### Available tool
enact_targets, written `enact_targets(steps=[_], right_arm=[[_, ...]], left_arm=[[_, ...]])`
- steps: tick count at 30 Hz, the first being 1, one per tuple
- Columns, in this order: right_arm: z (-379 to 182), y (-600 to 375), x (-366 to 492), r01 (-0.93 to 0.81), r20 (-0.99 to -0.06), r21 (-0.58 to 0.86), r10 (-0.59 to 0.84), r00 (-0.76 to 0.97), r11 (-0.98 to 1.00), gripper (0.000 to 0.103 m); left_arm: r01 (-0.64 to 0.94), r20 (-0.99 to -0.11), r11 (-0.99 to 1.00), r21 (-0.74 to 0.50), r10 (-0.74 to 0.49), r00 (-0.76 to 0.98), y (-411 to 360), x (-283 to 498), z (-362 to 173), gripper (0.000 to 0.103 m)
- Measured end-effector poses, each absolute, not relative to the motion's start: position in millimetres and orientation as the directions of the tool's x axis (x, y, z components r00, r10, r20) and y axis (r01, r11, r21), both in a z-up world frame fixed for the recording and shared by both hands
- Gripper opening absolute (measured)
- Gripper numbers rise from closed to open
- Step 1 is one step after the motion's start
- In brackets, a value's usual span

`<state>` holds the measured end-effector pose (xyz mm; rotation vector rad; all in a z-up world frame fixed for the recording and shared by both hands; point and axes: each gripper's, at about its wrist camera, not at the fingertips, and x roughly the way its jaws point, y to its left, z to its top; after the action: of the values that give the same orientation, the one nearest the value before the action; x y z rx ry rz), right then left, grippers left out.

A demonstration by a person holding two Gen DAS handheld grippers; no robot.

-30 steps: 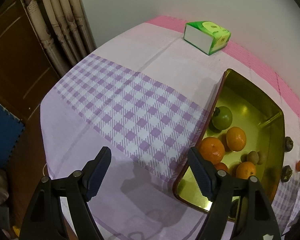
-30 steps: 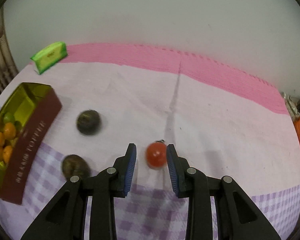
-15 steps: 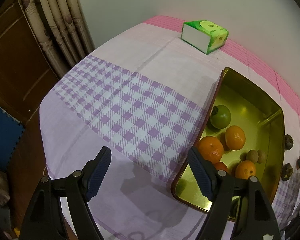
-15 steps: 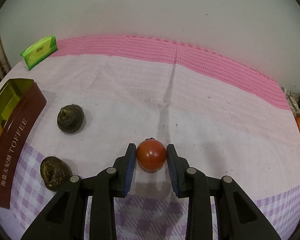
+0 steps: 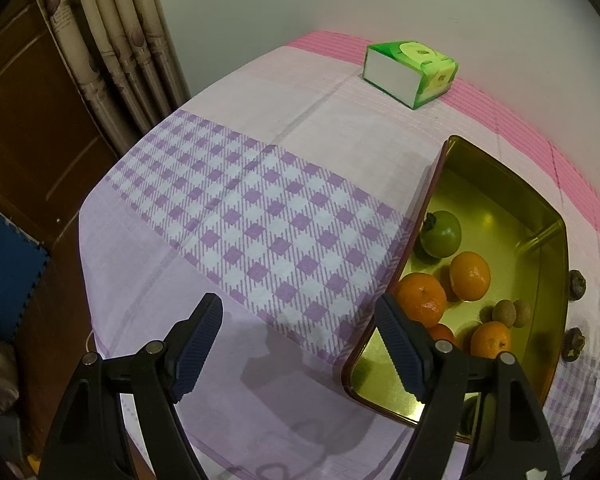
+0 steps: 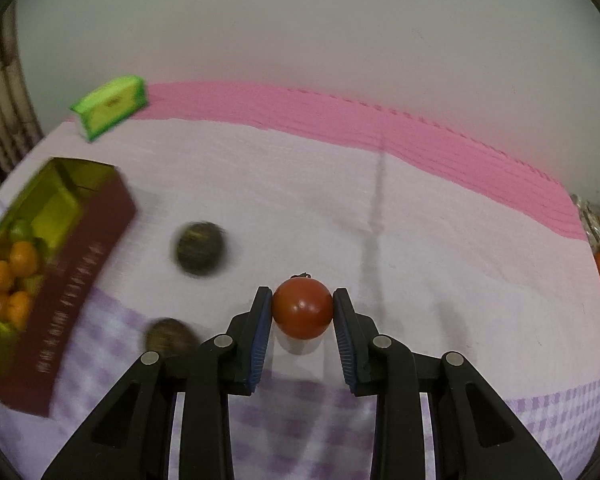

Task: Organize fruits
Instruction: 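Carry the red cherry tomato over the gold tin with the right tool, then release the tomato into the tin and move the right tool to a dark fruit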

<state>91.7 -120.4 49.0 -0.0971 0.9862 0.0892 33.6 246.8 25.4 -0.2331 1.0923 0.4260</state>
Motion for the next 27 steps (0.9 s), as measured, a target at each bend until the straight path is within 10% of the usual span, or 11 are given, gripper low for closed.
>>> enact_targets(steps=[13, 27], right_arm=[[92, 9, 61, -0.418, -0.8, 0.075, 0.305, 0.516, 0.905, 0.032], [59, 68, 60, -0.528, -0.846, 0.029, 0.302, 0.439, 0.849, 0.032]], left_arm=[[-0.45, -0.894, 0.893, 0.016, 0.214, 0.393, 248, 32, 28, 0.076], [-0.451, -0.894, 0.893, 0.011, 0.211, 0.395, 247, 32, 29, 0.076]])
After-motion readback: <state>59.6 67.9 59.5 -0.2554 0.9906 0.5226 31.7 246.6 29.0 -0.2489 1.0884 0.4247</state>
